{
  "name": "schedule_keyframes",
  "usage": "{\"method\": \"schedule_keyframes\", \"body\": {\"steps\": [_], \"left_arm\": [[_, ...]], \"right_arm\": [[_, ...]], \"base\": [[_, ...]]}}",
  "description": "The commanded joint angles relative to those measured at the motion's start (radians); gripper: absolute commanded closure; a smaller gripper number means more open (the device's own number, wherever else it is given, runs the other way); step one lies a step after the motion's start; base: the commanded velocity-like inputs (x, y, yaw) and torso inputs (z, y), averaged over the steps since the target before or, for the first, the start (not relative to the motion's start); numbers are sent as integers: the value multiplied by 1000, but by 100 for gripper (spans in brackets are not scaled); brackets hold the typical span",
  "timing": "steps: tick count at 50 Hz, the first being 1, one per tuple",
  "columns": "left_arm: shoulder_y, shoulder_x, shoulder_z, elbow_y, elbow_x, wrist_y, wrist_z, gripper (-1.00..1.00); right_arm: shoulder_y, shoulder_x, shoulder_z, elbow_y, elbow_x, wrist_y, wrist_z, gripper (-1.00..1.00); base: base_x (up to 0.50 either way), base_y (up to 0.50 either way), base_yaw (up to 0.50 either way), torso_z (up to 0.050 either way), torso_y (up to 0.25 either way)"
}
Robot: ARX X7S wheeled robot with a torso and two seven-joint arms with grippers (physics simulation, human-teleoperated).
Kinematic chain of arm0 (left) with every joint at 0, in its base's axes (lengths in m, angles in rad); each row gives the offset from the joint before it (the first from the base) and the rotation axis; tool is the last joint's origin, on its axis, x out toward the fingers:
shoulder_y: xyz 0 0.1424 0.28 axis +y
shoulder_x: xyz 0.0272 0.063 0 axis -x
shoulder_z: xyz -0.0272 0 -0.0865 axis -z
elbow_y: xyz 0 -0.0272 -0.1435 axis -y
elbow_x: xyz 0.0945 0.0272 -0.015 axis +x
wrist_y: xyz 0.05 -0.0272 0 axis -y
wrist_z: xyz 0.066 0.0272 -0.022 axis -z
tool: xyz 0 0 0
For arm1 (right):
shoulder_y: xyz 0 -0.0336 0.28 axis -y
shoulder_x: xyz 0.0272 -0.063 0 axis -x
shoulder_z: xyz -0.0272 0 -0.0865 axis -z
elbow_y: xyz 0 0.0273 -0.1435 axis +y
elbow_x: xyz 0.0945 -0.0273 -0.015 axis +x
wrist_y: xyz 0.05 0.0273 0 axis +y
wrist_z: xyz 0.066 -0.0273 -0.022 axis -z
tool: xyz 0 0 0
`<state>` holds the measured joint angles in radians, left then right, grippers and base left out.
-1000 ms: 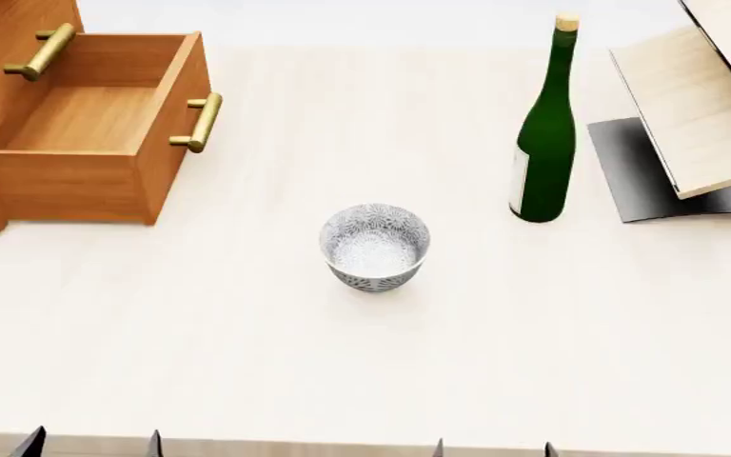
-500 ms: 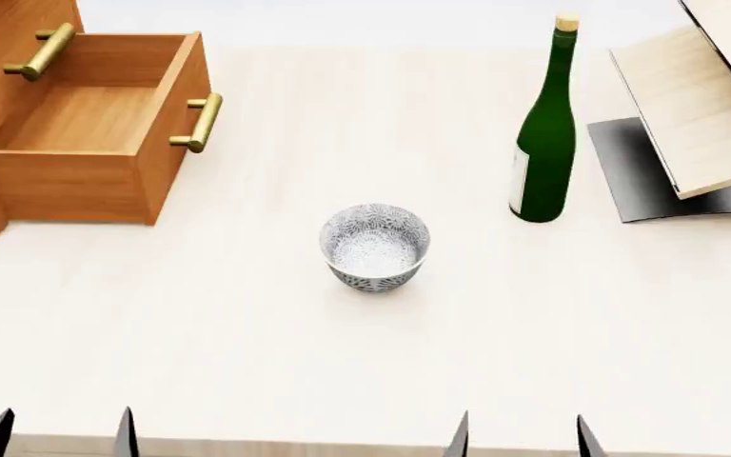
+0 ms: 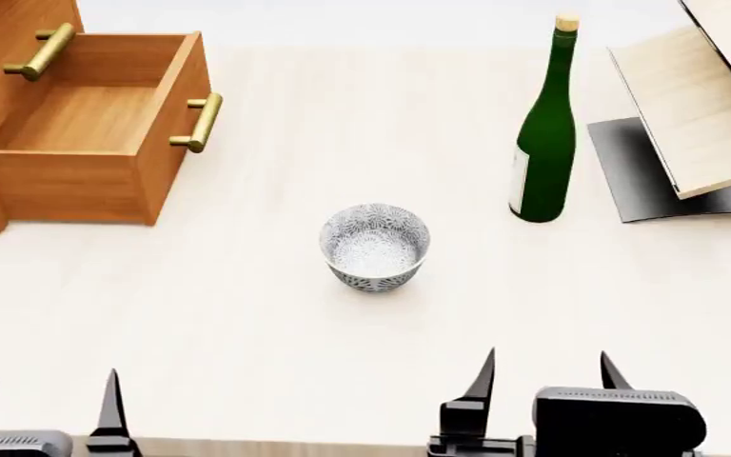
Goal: Close the bottom drawer of the cabinet.
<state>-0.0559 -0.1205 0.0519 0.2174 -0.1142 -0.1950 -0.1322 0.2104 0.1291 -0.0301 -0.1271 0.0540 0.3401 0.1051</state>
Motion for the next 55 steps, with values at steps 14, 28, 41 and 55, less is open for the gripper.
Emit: {"method": "schedule_keyframes", "body": {"steps": [14, 28, 41, 55], "left_arm": [[-1, -19, -8, 2, -55, 13, -19, -100], [0, -29, 15, 6, -41, 18, -38, -100], [0, -36, 25, 4, -35, 20, -59, -100], [8, 79, -51, 24, 119, -19, 60, -100]], "right_arm": [[37, 11, -21, 25, 20, 15, 13, -100], [40, 12, -25, 28, 42, 17, 21, -100], [43, 20, -33, 30, 47, 20, 33, -100], [2, -102, -3, -223, -89, 202, -48, -100]], "base": [[0, 0, 0, 0, 0], [0, 0, 0, 0, 0], [0, 0, 0, 0, 0], [0, 0, 0, 0, 0]]}}
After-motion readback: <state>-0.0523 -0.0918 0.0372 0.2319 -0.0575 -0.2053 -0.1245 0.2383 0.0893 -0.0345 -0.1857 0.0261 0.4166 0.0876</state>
